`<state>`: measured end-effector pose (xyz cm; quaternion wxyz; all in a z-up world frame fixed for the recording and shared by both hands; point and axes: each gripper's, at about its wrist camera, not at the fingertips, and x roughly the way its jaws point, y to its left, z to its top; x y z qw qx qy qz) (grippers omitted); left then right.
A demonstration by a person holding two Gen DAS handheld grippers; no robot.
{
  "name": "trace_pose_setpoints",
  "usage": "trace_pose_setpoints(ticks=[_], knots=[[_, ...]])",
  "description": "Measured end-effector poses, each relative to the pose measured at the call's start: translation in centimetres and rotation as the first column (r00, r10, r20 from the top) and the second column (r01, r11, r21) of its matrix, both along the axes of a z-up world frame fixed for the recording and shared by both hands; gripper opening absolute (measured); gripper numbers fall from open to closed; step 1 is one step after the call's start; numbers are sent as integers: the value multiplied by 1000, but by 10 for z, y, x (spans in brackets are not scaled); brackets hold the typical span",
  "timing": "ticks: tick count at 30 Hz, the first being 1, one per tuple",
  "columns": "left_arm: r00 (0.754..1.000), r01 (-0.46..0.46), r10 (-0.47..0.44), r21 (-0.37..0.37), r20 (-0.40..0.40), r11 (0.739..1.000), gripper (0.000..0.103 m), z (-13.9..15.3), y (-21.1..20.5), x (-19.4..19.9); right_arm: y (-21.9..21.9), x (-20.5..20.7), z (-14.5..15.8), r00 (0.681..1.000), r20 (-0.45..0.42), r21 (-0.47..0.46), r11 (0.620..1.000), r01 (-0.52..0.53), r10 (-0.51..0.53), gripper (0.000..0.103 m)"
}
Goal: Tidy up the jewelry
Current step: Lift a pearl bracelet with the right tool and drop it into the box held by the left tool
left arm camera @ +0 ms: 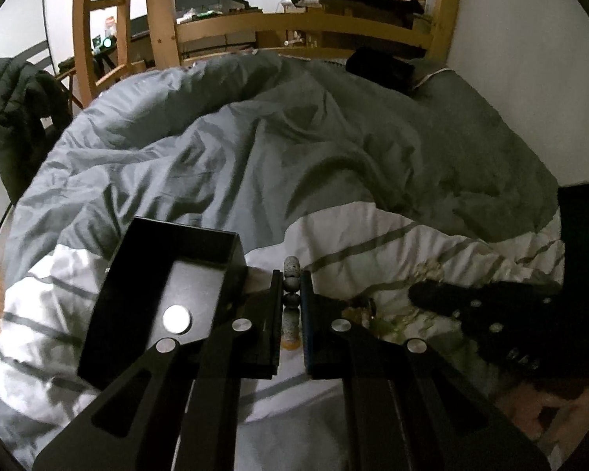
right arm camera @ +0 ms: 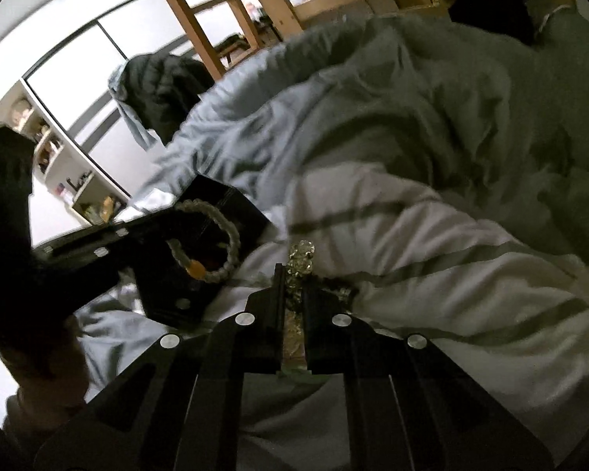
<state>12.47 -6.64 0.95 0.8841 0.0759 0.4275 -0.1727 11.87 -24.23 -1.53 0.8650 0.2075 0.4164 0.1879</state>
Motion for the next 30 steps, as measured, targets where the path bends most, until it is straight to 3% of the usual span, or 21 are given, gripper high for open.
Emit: trace_pose_setpoints(ticks=[9,17,24,30], knots=[[999,-24,24,0,34,1000,8,28,28,-24,-2,-23,52,998,66,-16,1000,0,1,8],[996,-86,86,-13,22,996,8,33,68,-21,40,-8,88,993,104,-87,995,-53,62,8],[992,-128,128,-40,-9,991,8,27,100,-3,83,17,96,987,105,-133,985,-107,121,8],[983,-169,167,-27,-72,985,8,7,121,18,120,50,83,983,73,-157,975,-156,169,8]])
